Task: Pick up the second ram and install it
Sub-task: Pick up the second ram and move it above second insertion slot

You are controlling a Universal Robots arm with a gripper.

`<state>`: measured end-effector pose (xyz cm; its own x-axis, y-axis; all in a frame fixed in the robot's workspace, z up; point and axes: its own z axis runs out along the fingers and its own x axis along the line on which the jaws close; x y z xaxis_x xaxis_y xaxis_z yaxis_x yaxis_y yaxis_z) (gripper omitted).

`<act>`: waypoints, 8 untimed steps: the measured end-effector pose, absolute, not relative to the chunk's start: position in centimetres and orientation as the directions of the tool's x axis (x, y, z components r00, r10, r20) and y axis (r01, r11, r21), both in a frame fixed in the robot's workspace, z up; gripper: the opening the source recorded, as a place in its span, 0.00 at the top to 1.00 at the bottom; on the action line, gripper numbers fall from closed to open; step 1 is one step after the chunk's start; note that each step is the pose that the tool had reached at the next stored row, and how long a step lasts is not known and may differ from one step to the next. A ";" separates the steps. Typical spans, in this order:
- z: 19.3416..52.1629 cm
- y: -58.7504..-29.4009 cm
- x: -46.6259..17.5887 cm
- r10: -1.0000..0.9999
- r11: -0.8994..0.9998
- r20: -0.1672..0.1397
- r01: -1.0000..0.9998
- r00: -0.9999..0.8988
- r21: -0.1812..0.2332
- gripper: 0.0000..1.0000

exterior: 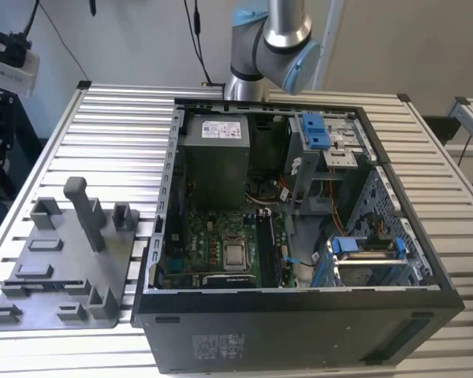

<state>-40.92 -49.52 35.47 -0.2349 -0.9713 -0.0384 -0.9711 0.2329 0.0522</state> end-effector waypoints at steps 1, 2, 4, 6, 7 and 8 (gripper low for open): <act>35.4 -49.5 -41.0 -0.973 0.225 -0.039 -0.973 -0.227 0.052 0.89; 35.4 -49.5 -41.0 -0.974 0.222 -0.039 -0.974 -0.224 0.052 0.89; 35.3 -49.5 -41.2 -0.974 0.220 -0.039 -0.974 -0.222 0.051 0.89; 35.2 -49.5 -41.3 -0.974 0.220 -0.039 -0.974 -0.222 0.050 0.89; 35.1 -49.5 -41.3 -0.974 0.219 -0.039 -0.974 -0.221 0.050 0.89; 35.0 -49.5 -41.4 -0.975 0.219 -0.039 -0.975 -0.221 0.049 0.89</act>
<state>-41.37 -49.48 35.04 -0.2209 -0.9745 -0.0392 -0.9745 0.2190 0.0488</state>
